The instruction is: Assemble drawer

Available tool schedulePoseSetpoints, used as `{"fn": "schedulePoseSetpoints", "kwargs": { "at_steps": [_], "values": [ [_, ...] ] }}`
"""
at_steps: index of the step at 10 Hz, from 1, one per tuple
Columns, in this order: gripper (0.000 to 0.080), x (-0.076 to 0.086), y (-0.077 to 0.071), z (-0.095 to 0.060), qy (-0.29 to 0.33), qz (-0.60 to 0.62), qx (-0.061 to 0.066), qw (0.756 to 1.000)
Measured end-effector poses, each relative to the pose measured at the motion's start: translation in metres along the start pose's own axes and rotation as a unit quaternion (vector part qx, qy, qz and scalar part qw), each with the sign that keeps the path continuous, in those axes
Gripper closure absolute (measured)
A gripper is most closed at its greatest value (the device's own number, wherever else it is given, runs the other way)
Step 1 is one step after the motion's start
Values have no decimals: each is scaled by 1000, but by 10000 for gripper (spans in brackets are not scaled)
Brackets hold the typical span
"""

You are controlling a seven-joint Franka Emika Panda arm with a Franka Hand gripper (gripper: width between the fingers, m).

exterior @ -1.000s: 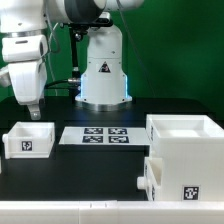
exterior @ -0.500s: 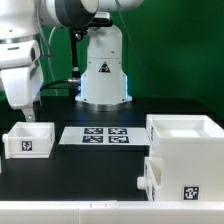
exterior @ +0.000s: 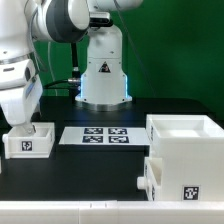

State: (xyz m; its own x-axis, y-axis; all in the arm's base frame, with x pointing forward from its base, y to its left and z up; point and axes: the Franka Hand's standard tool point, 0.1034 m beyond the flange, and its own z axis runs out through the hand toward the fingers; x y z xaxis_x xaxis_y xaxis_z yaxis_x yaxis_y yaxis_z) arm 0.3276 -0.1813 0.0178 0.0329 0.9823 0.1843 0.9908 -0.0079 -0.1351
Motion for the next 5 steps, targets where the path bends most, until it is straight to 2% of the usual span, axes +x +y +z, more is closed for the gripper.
{"fn": "schedulePoseSetpoints", "kwargs": {
  "at_steps": [2,4,5],
  "values": [
    [151,-8,-2,4,5,9,2,1000],
    [151,-9,-2,4,6,11,2,1000],
    [273,-9,-2,4,6,11,2,1000]
  ]
}}
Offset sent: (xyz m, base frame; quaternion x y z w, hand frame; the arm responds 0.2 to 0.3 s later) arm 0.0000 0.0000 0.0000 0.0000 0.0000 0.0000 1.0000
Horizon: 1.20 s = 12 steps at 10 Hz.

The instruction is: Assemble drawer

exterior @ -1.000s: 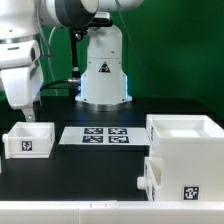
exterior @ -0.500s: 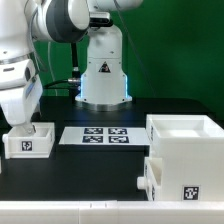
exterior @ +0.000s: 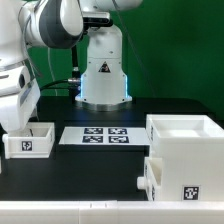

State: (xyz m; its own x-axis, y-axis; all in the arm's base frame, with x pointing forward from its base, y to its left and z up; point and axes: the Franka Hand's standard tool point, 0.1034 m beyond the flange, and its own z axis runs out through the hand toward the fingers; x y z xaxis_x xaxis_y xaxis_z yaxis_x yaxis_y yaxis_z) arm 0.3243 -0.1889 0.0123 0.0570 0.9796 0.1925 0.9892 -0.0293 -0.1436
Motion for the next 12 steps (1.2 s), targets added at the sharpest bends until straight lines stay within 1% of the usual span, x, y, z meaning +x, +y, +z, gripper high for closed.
{"fn": "schedulePoseSetpoints", "kwargs": {
  "at_steps": [2,3,4,5,6,7,8,9,10,11,12],
  "values": [
    [548,0,0,0,0,0,0,1000],
    [548,0,0,0,0,0,0,1000],
    [721,0,0,0,0,0,0,1000],
    [751,0,1,-2,-2,0,-2,1000],
    [751,4,6,-5,-5,1,2,1000],
    [757,12,16,-12,-8,-5,6,1000],
    [759,21,30,-23,-8,-8,7,1000],
    [759,37,48,-36,-10,12,13,1000],
    [759,61,71,-53,-15,3,16,1000],
    [759,73,81,-62,-15,-12,8,1000],
    [759,73,76,-61,-14,-18,4,1000]
  ]
}}
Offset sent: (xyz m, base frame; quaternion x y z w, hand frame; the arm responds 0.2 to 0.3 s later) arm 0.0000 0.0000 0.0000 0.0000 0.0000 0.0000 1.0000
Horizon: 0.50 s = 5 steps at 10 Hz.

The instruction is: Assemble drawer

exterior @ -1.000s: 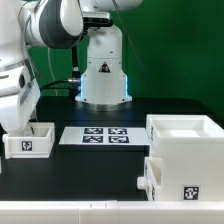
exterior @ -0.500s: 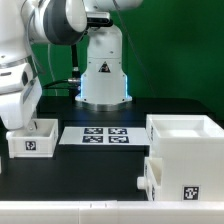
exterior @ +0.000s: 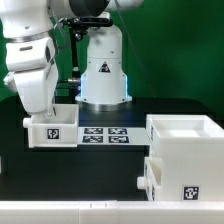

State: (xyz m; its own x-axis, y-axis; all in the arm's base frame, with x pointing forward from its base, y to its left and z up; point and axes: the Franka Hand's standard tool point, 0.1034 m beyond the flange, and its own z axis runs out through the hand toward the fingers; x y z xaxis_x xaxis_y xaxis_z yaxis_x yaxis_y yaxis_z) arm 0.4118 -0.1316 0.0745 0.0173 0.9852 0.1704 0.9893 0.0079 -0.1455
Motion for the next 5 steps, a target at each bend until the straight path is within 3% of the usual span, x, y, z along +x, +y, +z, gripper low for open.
{"fn": "schedulePoseSetpoints", "kwargs": {
  "at_steps": [5],
  "values": [
    [759,0,1,7,15,-2,5,1000]
  ]
}}
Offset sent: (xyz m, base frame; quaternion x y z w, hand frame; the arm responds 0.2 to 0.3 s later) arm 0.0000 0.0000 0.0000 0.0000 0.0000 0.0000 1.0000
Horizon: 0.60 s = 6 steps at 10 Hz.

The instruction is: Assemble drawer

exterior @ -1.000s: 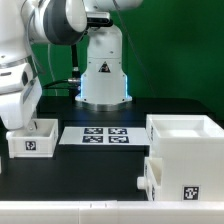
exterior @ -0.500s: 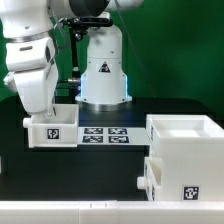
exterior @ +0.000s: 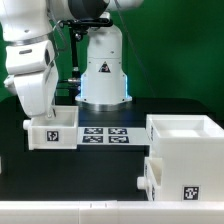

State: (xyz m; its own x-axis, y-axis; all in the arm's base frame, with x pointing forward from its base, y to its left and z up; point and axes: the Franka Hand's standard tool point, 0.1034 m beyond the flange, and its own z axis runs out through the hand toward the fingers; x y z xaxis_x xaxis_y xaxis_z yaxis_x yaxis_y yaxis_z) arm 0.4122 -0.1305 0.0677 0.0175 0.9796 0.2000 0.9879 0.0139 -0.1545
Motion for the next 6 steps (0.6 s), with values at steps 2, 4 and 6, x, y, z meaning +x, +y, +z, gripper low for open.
{"fn": "schedulePoseSetpoints", "kwargs": {
  "at_steps": [2,4,6],
  "values": [
    [759,8,33,-1,24,-7,-2,1000],
    [759,26,70,-15,38,12,-19,999],
    [759,33,79,-24,22,11,-50,998]
  ]
}}
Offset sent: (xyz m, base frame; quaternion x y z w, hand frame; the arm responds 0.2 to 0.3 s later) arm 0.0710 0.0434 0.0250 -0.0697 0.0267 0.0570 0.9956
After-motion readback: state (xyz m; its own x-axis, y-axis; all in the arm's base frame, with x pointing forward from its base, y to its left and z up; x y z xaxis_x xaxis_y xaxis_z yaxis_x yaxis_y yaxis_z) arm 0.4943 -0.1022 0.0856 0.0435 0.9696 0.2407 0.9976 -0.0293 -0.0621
